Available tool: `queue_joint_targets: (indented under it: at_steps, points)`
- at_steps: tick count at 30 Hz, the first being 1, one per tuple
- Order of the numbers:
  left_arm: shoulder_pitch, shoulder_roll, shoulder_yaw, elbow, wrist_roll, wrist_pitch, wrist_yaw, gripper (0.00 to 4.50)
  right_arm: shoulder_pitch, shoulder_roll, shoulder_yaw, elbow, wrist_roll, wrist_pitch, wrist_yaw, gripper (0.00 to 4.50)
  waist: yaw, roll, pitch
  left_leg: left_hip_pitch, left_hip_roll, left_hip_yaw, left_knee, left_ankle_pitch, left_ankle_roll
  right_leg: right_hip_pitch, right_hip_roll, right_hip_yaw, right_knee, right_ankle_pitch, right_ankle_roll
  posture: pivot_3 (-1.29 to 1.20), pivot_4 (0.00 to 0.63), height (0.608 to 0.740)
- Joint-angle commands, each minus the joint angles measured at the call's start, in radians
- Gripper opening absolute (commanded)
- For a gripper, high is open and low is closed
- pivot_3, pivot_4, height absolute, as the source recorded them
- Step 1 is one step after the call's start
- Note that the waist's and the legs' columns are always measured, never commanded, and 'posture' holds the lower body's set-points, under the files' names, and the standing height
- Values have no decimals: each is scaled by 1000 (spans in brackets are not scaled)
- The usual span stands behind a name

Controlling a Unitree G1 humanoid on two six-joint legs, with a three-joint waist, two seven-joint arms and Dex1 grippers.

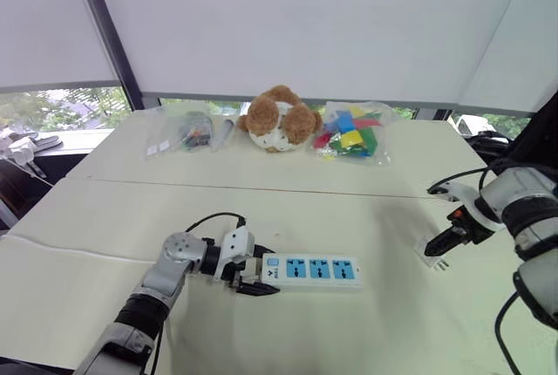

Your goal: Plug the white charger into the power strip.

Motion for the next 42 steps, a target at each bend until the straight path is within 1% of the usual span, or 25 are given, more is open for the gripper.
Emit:
queue_joint_targets:
  at_steps: [1, 10, 12, 13, 15, 18, 19, 23, 25, 29, 34, 35, 37, 39, 42]
  points:
    - [24, -3, -34, -26, 5, 18, -3, 3045, -42, 17, -44, 42, -38, -31, 5, 4500, 1, 0, 0, 0, 0, 0, 0, 0, 0, 0, 0, 0, 0, 0, 0, 0, 150, 739]
    - [51, -2, -37, -56, 8, 33, 16, 3045, -48, 100, -106, 136, -89, -45, -47, 4500, -1, 0, 0, 1, 0, 0, 0, 0, 0, 0, 0, 0, 1, 0, 0, 0, 150, 739]
    - [58, -4, -38, -61, 10, 32, 23, 3045, -47, 119, -117, 148, -100, -43, -59, 3946, -2, 0, 0, 2, 0, 0, 0, 0, 0, 2, 0, 0, 1, 0, 0, 0, 150, 739]
    - [59, -5, -38, -60, 11, 29, 27, 3045, -46, 128, -123, 154, -107, -42, -75, 3593, -2, 0, 0, 4, 0, 0, 0, 0, 0, 4, 0, 0, 1, 0, 0, 0, 150, 739]
    - [58, -8, -36, -52, 15, 19, 39, 3045, -42, 142, -131, 161, -119, -44, -78, 2634, -2, 0, 0, 6, 0, 0, 0, 0, 0, 5, 0, 0, 1, 0, 0, 0, 150, 739]
    - [48, -12, -25, -33, 17, 6, 58, 3045, -34, 153, -139, 161, -140, -54, -98, 966, -2, 0, 0, 8, 0, 0, 0, 0, 0, 8, 0, 0, 1, 0, 0, 0, 150, 739]
    - [44, -13, -22, -25, 18, 2, 63, 3045, -34, 156, -142, 159, -144, -52, -91, 757, -2, 0, 0, 9, 0, 0, 0, 0, 0, 8, 0, 0, 1, 0, 0, 0, 150, 739]
    - [29, -17, -10, 5, 16, -12, 80, 3045, -34, 160, -147, 140, -159, -50, -71, 798, -1, 1, 0, 12, 0, 0, 0, 0, 0, 11, 0, 0, 1, 0, 0, 0, 150, 739]
    - [22, -24, -9, 24, 20, -24, 84, 3045, -40, 156, -148, 120, -160, -36, -38, 798, 0, 1, -1, 13, 0, 0, 0, 0, 0, 12, 0, 0, 1, 0, 0, 0, 150, 739]
    - [14, -35, -11, 48, 27, -41, 85, 3045, -47, 141, -158, 97, -158, -22, -11, 798, 3, 4, -1, 13, 0, 0, 0, 0, 0, 12, 0, 0, 1, 0, 0, 0, 150, 739]
    - [-19, -50, -7, 107, 22, -52, 76, 3045, -84, 114, -220, 26, -114, -31, 37, 798, 4, 5, -1, 13, -1, 0, 0, 0, 0, 13, -1, 0, 1, 0, 0, 0, 150, 739]
    - [-25, -46, -6, 114, 18, -48, 62, 3045, -91, 108, -260, -14, -78, -37, 52, 798, 3, 5, -1, 13, -1, 0, 0, 0, 0, 13, -1, 0, 1, 0, 0, 0, 150, 739]
    - [-37, -30, -5, 124, 11, -39, 27, 3045, -88, 103, -387, -130, 35, -27, 54, 798, 1, 6, -1, 13, -1, 0, 0, 0, 0, 12, -1, 0, 1, 0, 0, 0, 150, 739]
    - [-59, -11, -9, 147, 13, -38, -15, 3045, 5, 100, -558, -362, 187, -27, 46, 798, 1, 6, -1, 12, -1, 0, -1, 0, 0, 12, 0, 0, 1, 0, 0, 0, 150, 739]
    - [-110, 5, -16, 210, 25, -55, -67, 3045, 190, 147, -749, -682, 336, 8, -60, 798, 4, 3, -1, 12, 0, -3, -2, 0, 0, 12, 1, -1, 1, 0, 0, 0, 150, 739]
